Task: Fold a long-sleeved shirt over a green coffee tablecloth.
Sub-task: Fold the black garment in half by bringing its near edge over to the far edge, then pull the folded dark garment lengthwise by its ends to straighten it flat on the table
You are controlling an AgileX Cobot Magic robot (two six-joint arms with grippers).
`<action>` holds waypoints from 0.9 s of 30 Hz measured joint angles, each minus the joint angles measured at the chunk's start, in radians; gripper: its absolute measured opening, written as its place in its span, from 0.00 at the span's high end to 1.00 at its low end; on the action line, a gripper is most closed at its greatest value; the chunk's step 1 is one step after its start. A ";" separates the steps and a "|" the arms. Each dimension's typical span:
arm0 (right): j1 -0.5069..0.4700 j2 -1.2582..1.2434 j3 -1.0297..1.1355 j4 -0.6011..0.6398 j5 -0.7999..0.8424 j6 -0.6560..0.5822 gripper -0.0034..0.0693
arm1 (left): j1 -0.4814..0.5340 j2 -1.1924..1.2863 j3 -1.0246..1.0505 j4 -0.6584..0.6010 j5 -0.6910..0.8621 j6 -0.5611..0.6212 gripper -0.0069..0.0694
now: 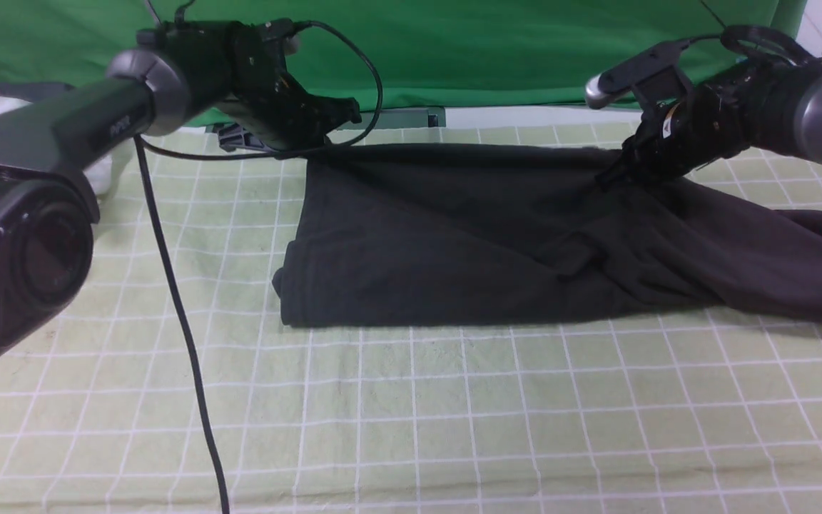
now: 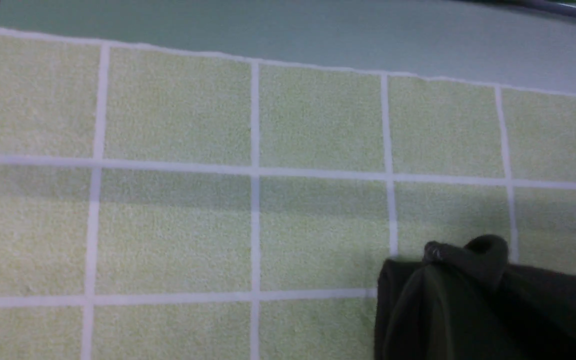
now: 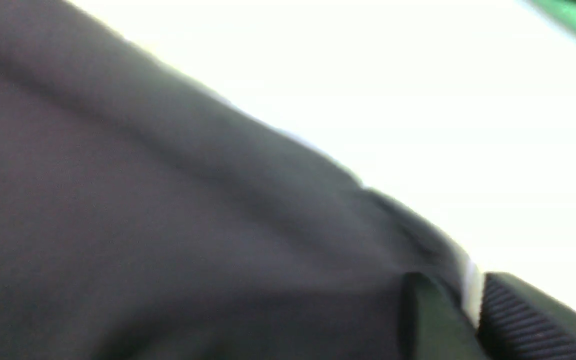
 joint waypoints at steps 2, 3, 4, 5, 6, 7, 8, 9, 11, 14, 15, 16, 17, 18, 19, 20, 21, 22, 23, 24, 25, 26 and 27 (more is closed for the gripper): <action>-0.011 0.000 0.000 -0.001 -0.017 0.000 0.58 | 0.002 0.005 -0.001 0.009 -0.003 0.000 0.80; -0.015 -0.001 -0.002 -0.003 -0.019 0.000 0.54 | 0.002 0.005 -0.001 0.010 -0.004 0.000 0.76; -0.017 -0.003 -0.003 -0.003 -0.019 0.000 0.53 | 0.002 0.005 -0.001 0.010 -0.004 0.000 0.75; -0.022 -0.011 -0.004 -0.004 -0.011 0.000 0.48 | 0.004 0.005 -0.004 0.012 -0.006 0.000 0.69; -0.025 -0.022 -0.004 -0.004 0.008 -0.004 0.45 | 0.004 0.003 -0.009 0.016 -0.006 0.000 0.64; -0.026 -0.032 -0.004 -0.004 0.028 -0.017 0.44 | 0.004 0.001 -0.014 0.025 -0.006 0.000 0.59; -0.027 -0.050 -0.004 -0.005 0.061 -0.029 0.43 | 0.005 -0.007 -0.020 0.038 -0.004 0.000 0.54; -0.027 -0.068 -0.004 -0.006 0.084 -0.035 0.42 | 0.006 -0.014 -0.027 0.052 0.001 0.000 0.50; -0.028 -0.128 -0.004 -0.007 0.188 -0.052 0.42 | 0.008 -0.047 -0.051 0.069 0.006 0.000 0.39; -0.035 -0.223 -0.005 -0.008 0.314 -0.056 0.42 | 0.008 -0.095 -0.084 0.075 0.028 0.000 0.30; -0.037 -0.253 -0.006 -0.008 0.353 -0.062 0.43 | 0.008 -0.115 -0.094 0.070 0.049 0.000 0.27; -0.045 -0.295 -0.006 -0.008 0.416 -0.074 0.46 | 0.008 -0.134 -0.101 0.057 0.078 0.000 0.25; -0.056 -0.329 -0.007 -0.008 0.471 -0.082 0.50 | 0.008 -0.153 -0.105 0.042 0.116 0.000 0.24; -0.067 -0.362 -0.007 -0.008 0.516 -0.090 0.56 | 0.008 -0.164 -0.107 0.031 0.143 0.000 0.23; -0.081 -0.385 -0.007 -0.008 0.577 -0.099 0.63 | 0.008 -0.174 -0.107 0.020 0.182 0.000 0.23; -0.097 -0.407 -0.005 -0.008 0.626 -0.103 0.69 | 0.008 -0.180 -0.107 0.011 0.205 0.000 0.22; -0.122 -0.431 0.002 -0.005 0.672 -0.106 0.75 | 0.008 -0.184 -0.107 -0.004 0.246 0.001 0.22; -0.153 -0.453 0.010 -0.001 0.720 -0.109 0.83 | 0.008 -0.186 -0.107 -0.015 0.285 0.006 0.22; -0.190 -0.469 0.021 0.007 0.754 -0.111 0.88 | 0.008 -0.186 -0.107 -0.031 0.322 0.020 0.22; -0.223 -0.479 0.037 0.024 0.774 -0.115 0.92 | 0.008 -0.186 -0.107 -0.046 0.350 0.031 0.22; -0.287 -0.484 0.065 0.067 0.782 -0.128 0.94 | 0.008 -0.184 -0.107 -0.069 0.388 0.055 0.22; -0.336 -0.483 0.088 0.109 0.784 -0.141 0.94 | 0.008 -0.183 -0.107 -0.086 0.407 0.074 0.22; -0.375 -0.476 0.108 0.145 0.784 -0.157 0.94 | 0.008 -0.182 -0.107 -0.100 0.418 0.088 0.22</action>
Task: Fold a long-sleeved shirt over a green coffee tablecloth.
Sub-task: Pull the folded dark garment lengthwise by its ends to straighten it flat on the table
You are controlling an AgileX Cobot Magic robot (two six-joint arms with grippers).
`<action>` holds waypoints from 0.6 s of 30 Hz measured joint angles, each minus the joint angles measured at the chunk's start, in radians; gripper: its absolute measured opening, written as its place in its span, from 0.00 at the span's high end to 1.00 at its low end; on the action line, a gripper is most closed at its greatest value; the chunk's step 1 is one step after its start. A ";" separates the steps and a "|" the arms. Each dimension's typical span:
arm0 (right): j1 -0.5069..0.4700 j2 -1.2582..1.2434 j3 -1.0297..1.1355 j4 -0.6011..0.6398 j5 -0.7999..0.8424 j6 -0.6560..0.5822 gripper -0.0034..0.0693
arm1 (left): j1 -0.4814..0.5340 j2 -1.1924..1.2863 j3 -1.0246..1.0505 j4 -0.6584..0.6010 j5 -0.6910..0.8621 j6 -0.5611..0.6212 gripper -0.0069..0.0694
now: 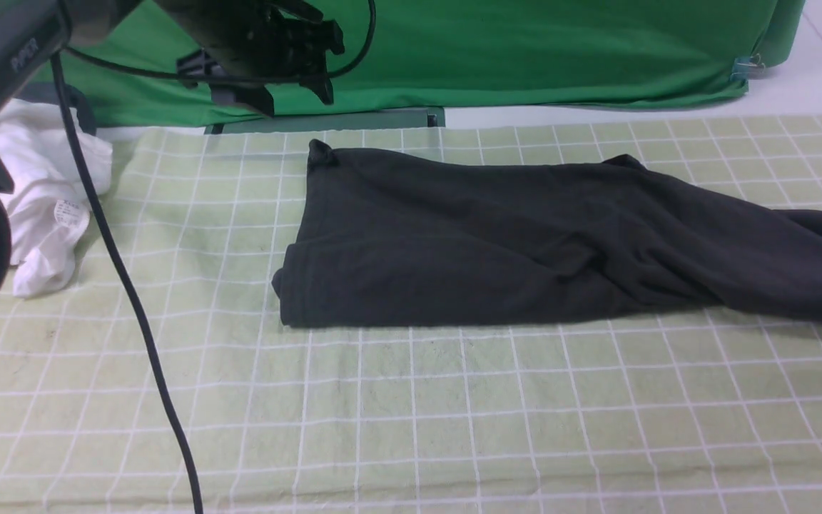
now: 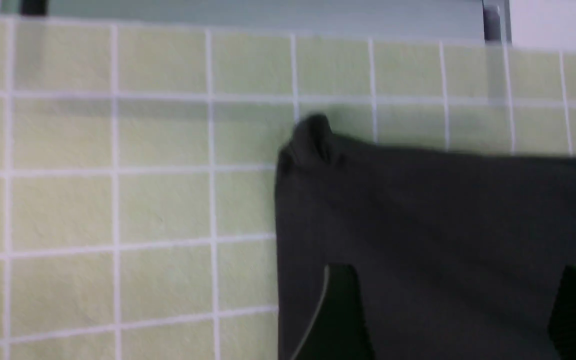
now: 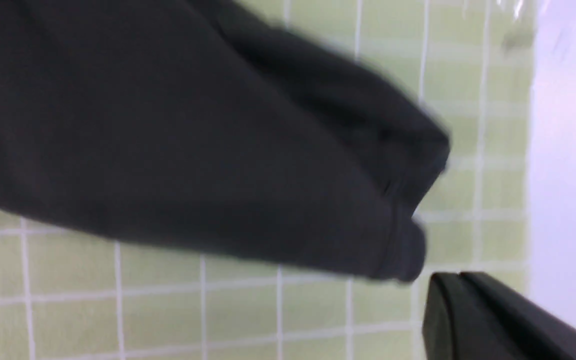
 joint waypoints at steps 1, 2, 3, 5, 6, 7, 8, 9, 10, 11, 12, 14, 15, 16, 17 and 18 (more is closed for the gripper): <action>-0.047 0.011 0.025 0.045 -0.006 -0.017 0.93 | 0.000 0.002 0.000 -0.015 0.008 0.014 0.22; -0.089 0.024 0.049 0.078 -0.016 -0.030 0.91 | 0.000 0.005 0.000 -0.027 0.013 0.024 0.22; -0.120 0.037 0.066 0.109 -0.027 -0.038 0.88 | 0.000 0.008 0.000 -0.038 0.016 0.033 0.22; -0.184 0.075 0.085 0.152 -0.055 -0.048 0.78 | 0.000 0.016 0.000 -0.055 0.019 0.040 0.22; -0.203 0.086 0.088 0.167 -0.070 -0.051 0.73 | 0.000 0.020 0.000 -0.060 0.019 0.043 0.22; -0.213 0.097 0.089 0.174 -0.078 -0.051 0.70 | 0.000 0.022 0.000 -0.062 0.019 0.043 0.22; -0.241 0.124 0.089 0.204 -0.116 -0.058 0.57 | 0.000 0.029 0.000 -0.078 0.018 0.044 0.22; -0.252 0.137 0.089 0.218 -0.128 -0.063 0.52 | 0.000 0.030 0.000 -0.088 0.018 0.046 0.22; -0.257 0.154 0.089 0.231 -0.140 -0.071 0.49 | 0.000 0.033 0.000 -0.098 0.018 0.047 0.22; -0.261 0.164 0.089 0.243 -0.147 -0.077 0.46 | 0.000 0.033 0.000 -0.104 0.018 0.048 0.22; -0.262 0.184 0.089 0.257 -0.160 -0.080 0.44 | 0.000 0.034 0.000 -0.110 0.012 0.050 0.22; -0.262 0.223 0.089 0.275 -0.181 -0.084 0.45 | 0.000 0.034 0.000 -0.118 0.001 0.052 0.22; -0.262 0.234 0.089 0.280 -0.190 -0.085 0.45 | 0.000 0.034 0.000 -0.119 -0.003 0.052 0.22; -0.261 0.258 0.089 0.287 -0.205 -0.088 0.47 | 0.000 0.034 0.000 -0.125 -0.009 0.052 0.22; -0.261 0.261 0.089 0.287 -0.205 -0.088 0.47 | 0.000 0.034 0.000 -0.126 -0.009 0.052 0.22; -0.260 0.284 0.089 0.289 -0.224 -0.092 0.49 | 0.000 0.035 0.000 -0.134 -0.009 0.057 0.22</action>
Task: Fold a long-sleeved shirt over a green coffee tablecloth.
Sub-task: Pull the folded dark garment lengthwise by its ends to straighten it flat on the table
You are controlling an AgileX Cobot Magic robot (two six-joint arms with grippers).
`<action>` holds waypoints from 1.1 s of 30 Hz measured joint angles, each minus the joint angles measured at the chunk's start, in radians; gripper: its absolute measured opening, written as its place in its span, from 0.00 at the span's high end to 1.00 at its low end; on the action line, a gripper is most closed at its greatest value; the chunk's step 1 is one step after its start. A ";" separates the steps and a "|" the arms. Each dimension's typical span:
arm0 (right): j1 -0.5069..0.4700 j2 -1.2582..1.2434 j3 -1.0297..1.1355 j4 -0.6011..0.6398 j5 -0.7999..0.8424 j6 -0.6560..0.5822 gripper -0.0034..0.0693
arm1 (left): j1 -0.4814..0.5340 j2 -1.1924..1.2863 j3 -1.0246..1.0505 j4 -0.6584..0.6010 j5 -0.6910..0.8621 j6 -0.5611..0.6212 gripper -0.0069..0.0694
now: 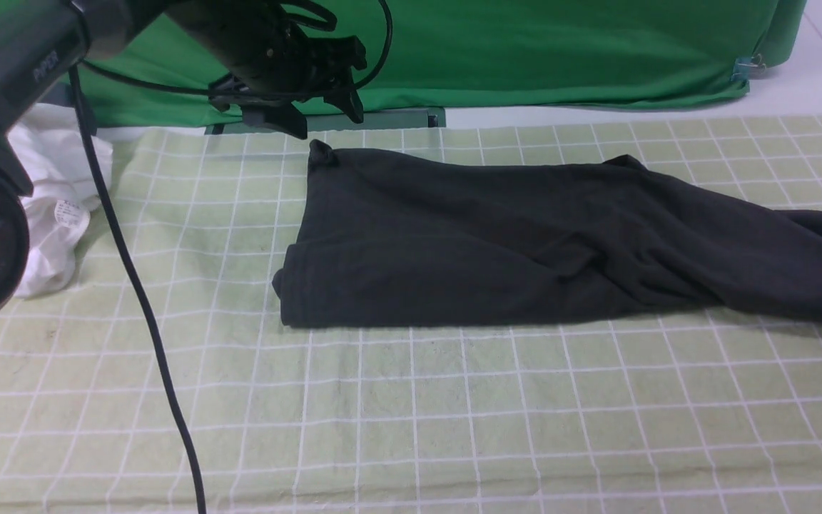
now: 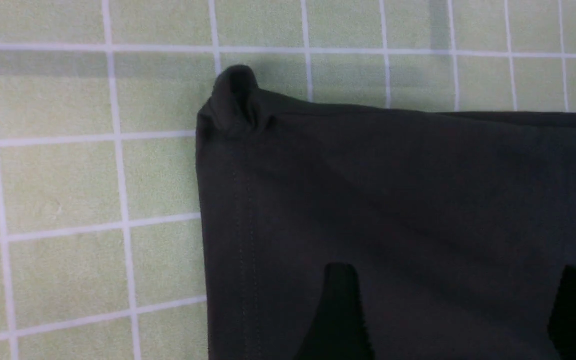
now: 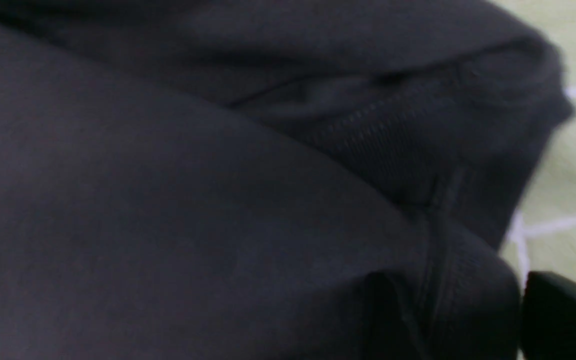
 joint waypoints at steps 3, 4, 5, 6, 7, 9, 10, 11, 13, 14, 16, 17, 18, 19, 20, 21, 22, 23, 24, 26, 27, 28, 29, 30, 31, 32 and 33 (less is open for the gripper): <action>0.000 0.021 0.001 0.001 -0.009 -0.006 0.53 | 0.000 0.000 0.000 -0.004 0.000 0.005 0.22; 0.000 0.025 0.001 0.001 -0.014 -0.011 0.56 | 0.000 0.001 0.000 -0.005 0.000 0.006 0.22; 0.000 0.026 0.001 0.001 -0.015 -0.016 0.59 | 0.000 0.001 0.000 -0.005 -0.002 0.009 0.22; 0.000 0.026 0.001 0.001 -0.016 -0.019 0.60 | 0.000 0.001 0.000 -0.005 -0.002 0.008 0.22; 0.000 0.026 0.001 0.004 -0.017 -0.038 0.67 | 0.000 0.001 0.000 -0.007 -0.003 0.009 0.22; 0.000 0.026 0.000 0.005 -0.019 -0.050 0.78 | 0.000 0.002 0.000 -0.011 -0.008 0.009 0.22; 0.000 0.026 -0.001 0.006 -0.015 -0.054 0.83 | 0.000 0.002 0.000 -0.013 -0.009 0.009 0.22; 0.000 0.026 -0.010 0.008 -0.009 -0.059 0.88 | 0.000 0.002 0.000 -0.014 -0.009 0.009 0.22; 0.000 0.026 -0.034 0.009 0.012 -0.062 0.92 | 0.000 0.002 0.000 -0.015 -0.009 0.009 0.22; 0.000 0.026 -0.054 0.009 0.025 -0.063 0.92 | 0.000 0.002 0.000 -0.015 -0.009 0.009 0.22; 0.000 0.026 -0.115 0.009 0.073 -0.064 0.92 | 0.000 0.002 0.000 -0.016 -0.009 0.009 0.22; 0.000 0.026 -0.141 0.009 0.089 -0.064 0.92 | 0.000 0.002 0.000 -0.016 -0.009 0.009 0.23; 0.000 0.026 -0.179 0.009 0.108 -0.064 0.92 | 0.000 0.002 0.000 -0.016 -0.010 0.009 0.24; 0.000 0.026 -0.212 0.010 0.119 -0.064 0.92 | 0.000 0.002 0.000 -0.016 -0.012 0.009 0.25; 0.000 0.026 -0.237 0.011 0.124 -0.064 0.92 | 0.000 0.002 0.000 -0.016 -0.013 0.009 0.26; 0.000 0.026 -0.269 0.011 0.128 -0.065 0.92 | 0.000 0.002 0.000 -0.016 -0.016 0.009 0.27; 0.000 0.026 -0.279 0.011 0.128 -0.066 0.92 | 0.000 0.002 0.000 -0.016 -0.016 0.009 0.27; 0.000 0.026 -0.303 0.011 0.123 -0.070 0.92 | 0.000 0.002 0.000 -0.016 -0.017 0.009 0.29; 0.000 0.026 -0.311 0.010 0.112 -0.072 0.91 | 0.000 0.002 0.000 -0.016 -0.017 0.009 0.30; 0.000 0.026 -0.315 0.004 0.092 -0.076 0.90 | 0.000 0.002 0.000 -0.016 -0.017 0.009 0.32; 0.000 0.030 -0.315 -0.006 0.069 -0.081 0.89 | 0.000 0.002 0.000 -0.016 -0.017 0.009 0.34; 0.000 0.034 -0.315 -0.014 0.057 -0.083 0.87 | 0.000 0.002 0.000 -0.016 -0.017 0.014 0.35; 0.000 0.044 -0.315 -0.023 0.040 -0.085 0.85 | 0.000 0.002 0.000 -0.017 -0.017 0.019 0.36; 0.000 0.044 -0.315 -0.025 0.040 -0.085 0.85 | 0.000 0.002 0.000 -0.017 -0.017 0.022 0.36; 0.000 0.060 -0.315 -0.037 0.023 -0.085 0.79 | 0.000 0.002 0.000 -0.018 -0.017 0.030 0.37; 0.000 0.074 -0.315 -0.044 0.010 -0.085 0.75 | 0.000 0.002 0.000 -0.018 -0.017 0.032 0.37; 0.000 0.100 -0.315 -0.058 -0.001 -0.085 0.67 | 0.000 0.002 0.000 -0.018 -0.017 0.034 0.37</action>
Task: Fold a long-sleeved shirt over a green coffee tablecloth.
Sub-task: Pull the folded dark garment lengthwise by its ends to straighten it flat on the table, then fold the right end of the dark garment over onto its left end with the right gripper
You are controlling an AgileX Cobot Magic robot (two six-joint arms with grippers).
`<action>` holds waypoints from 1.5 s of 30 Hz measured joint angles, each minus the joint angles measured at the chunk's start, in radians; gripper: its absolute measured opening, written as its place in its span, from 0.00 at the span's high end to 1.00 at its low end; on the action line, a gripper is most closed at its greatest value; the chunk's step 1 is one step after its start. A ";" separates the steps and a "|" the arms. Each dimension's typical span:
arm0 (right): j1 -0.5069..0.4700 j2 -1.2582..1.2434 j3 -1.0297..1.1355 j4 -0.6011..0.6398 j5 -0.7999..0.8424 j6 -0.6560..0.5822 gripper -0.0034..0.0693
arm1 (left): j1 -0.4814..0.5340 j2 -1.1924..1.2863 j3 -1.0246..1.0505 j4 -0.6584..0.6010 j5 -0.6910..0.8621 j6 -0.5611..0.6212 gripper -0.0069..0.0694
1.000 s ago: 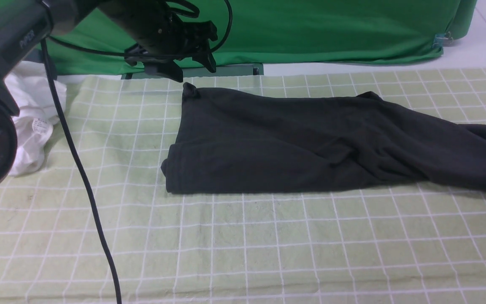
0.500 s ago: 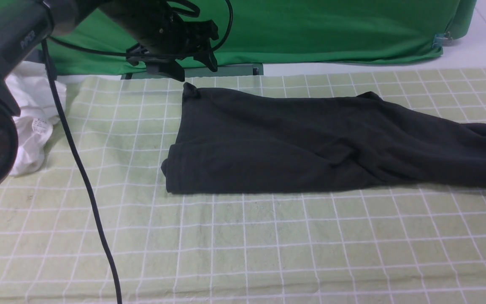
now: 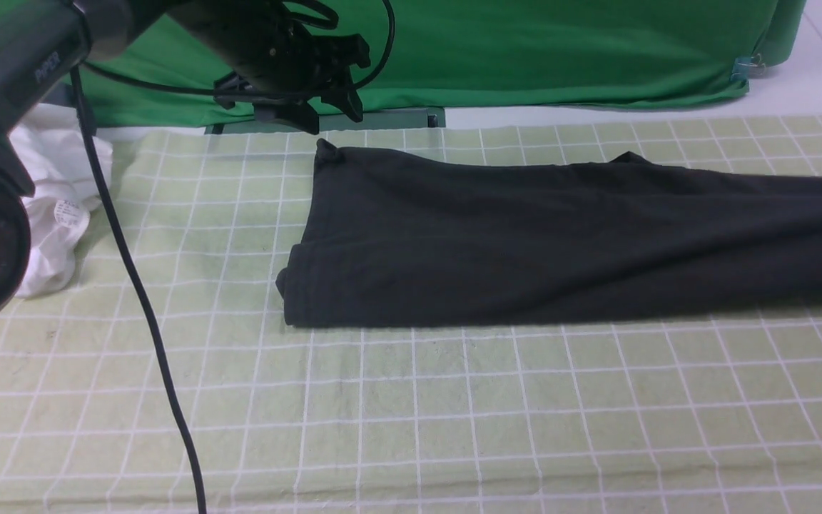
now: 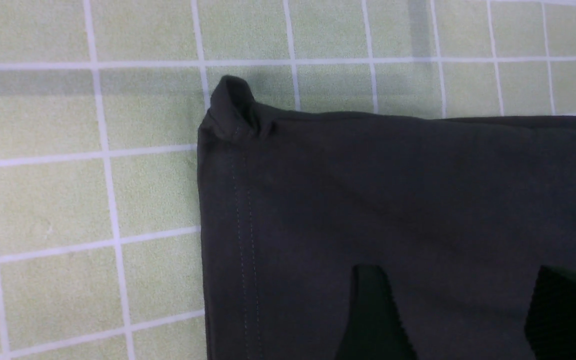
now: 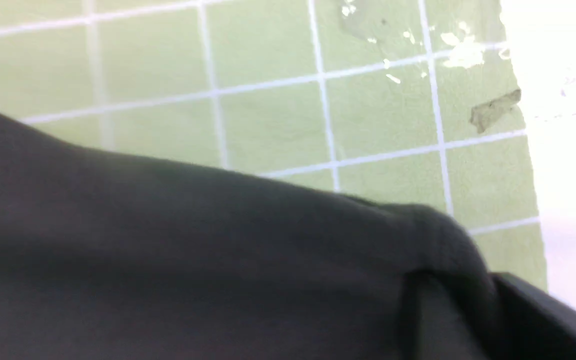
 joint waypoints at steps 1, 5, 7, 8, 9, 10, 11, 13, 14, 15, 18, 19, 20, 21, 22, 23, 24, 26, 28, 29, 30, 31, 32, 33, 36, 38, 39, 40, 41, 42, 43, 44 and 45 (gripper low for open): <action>0.000 0.015 0.000 -0.007 -0.003 0.000 0.63 | 0.000 0.000 0.000 0.000 0.000 0.000 0.37; 0.000 0.071 0.002 -0.034 0.015 0.046 0.39 | 0.000 0.000 0.000 -0.001 0.000 0.000 0.37; 0.000 0.083 0.003 -0.037 0.038 0.068 0.27 | 0.000 0.000 0.000 -0.001 0.000 0.000 0.38; 0.000 0.084 0.003 -0.037 0.040 0.069 0.26 | 0.000 0.000 0.000 -0.001 0.000 0.000 0.38; 0.000 0.087 0.005 -0.038 0.048 0.076 0.21 | 0.000 0.000 0.000 -0.001 0.000 0.000 0.38; 0.000 0.089 0.012 -0.038 0.047 0.082 0.19 | 0.000 0.000 0.000 -0.001 0.000 0.000 0.38; 0.000 0.094 0.013 -0.038 0.049 0.083 0.18 | 0.000 0.000 0.000 -0.001 0.000 0.000 0.38; 0.000 0.105 0.015 -0.038 0.049 0.087 0.18 | 0.000 0.000 0.000 -0.001 0.000 0.001 0.38; 0.000 0.112 0.015 -0.038 0.046 0.090 0.18 | 0.000 0.000 0.000 -0.001 0.000 0.001 0.38; 0.000 0.124 0.015 -0.038 0.044 0.092 0.19 | 0.000 0.000 0.000 -0.001 0.000 0.001 0.38; 0.000 0.132 0.013 -0.032 0.047 0.096 0.24 | 0.000 0.000 0.000 -0.012 0.000 0.000 0.38; 0.000 0.132 0.013 -0.032 0.047 0.096 0.25 | 0.000 0.000 0.000 -0.014 0.000 0.000 0.38; 0.002 0.132 0.013 -0.031 0.050 0.096 0.27 | 0.000 0.000 0.000 -0.028 0.000 0.000 0.38; 0.004 0.132 0.013 -0.029 0.051 0.096 0.30 | 0.000 0.000 0.000 -0.039 0.000 0.000 0.38; 0.009 0.132 0.012 -0.026 0.055 0.093 0.36 | 0.000 0.000 0.000 -0.054 0.000 0.000 0.38; 0.012 0.132 0.012 -0.026 0.055 0.090 0.40 | 0.000 0.000 0.000 -0.062 0.004 0.000 0.38; 0.017 0.132 0.012 -0.026 0.058 0.088 0.45 | 0.000 -0.001 0.000 -0.066 0.011 0.000 0.38; 0.023 0.132 0.008 -0.026 0.064 0.081 0.57 | 0.000 -0.009 0.000 -0.072 0.034 0.000 0.38; 0.029 0.134 -0.007 -0.027 0.085 0.075 0.68 | 0.000 -0.025 0.000 -0.073 0.064 0.000 0.38; 0.029 0.137 -0.016 -0.028 0.094 0.075 0.72 | 0.000 -0.037 0.000 -0.073 0.073 0.000 0.38; 0.029 0.141 -0.031 -0.029 0.121 0.073 0.76 | 0.000 -0.051 0.000 -0.072 0.081 0.000 0.38; 0.029 0.142 -0.045 -0.029 0.137 0.073 0.79 | 0.000 -0.060 0.000 -0.068 0.088 0.000 0.38; 0.029 0.144 -0.055 -0.029 0.159 0.073 0.82 | 0.000 -0.073 0.000 -0.063 0.093 0.000 0.38; 0.029 0.144 -0.087 -0.029 0.199 0.073 0.87 | 0.000 -0.099 0.000 -0.049 0.113 0.000 0.38; 0.027 0.121 -0.163 -0.047 0.275 0.097 0.91 | 0.001 -0.138 0.000 -0.026 0.172 -0.001 0.38; 0.026 0.094 -0.198 -0.054 0.303 0.118 0.91 | 0.002 -0.152 0.000 -0.013 0.201 0.000 0.38; 0.026 0.074 -0.210 -0.054 0.309 0.127 0.91 | 0.002 -0.156 0.000 -0.009 0.203 0.000 0.38; 0.028 0.036 -0.223 -0.049 0.314 0.132 0.91 | 0.004 -0.160 0.000 -0.003 0.207 0.000 0.39; 0.028 0.029 -0.223 -0.049 0.314 0.134 0.91 | 0.004 -0.160 0.000 -0.003 0.207 0.000 0.39; 0.036 -0.013 -0.228 -0.035 0.318 0.140 0.91 | 0.007 -0.161 0.000 0.001 0.208 0.001 0.41; 0.053 -0.071 -0.230 -0.024 0.320 0.156 0.91 | 0.009 -0.161 0.000 0.009 0.210 0.004 0.43; 0.057 -0.078 -0.230 -0.019 0.321 0.158 0.91 | 0.009 -0.161 0.000 0.009 0.210 0.005 0.45; 0.095 -0.131 -0.230 0.000 0.322 0.176 0.91 | 0.010 -0.161 0.000 0.014 0.210 0.020 0.49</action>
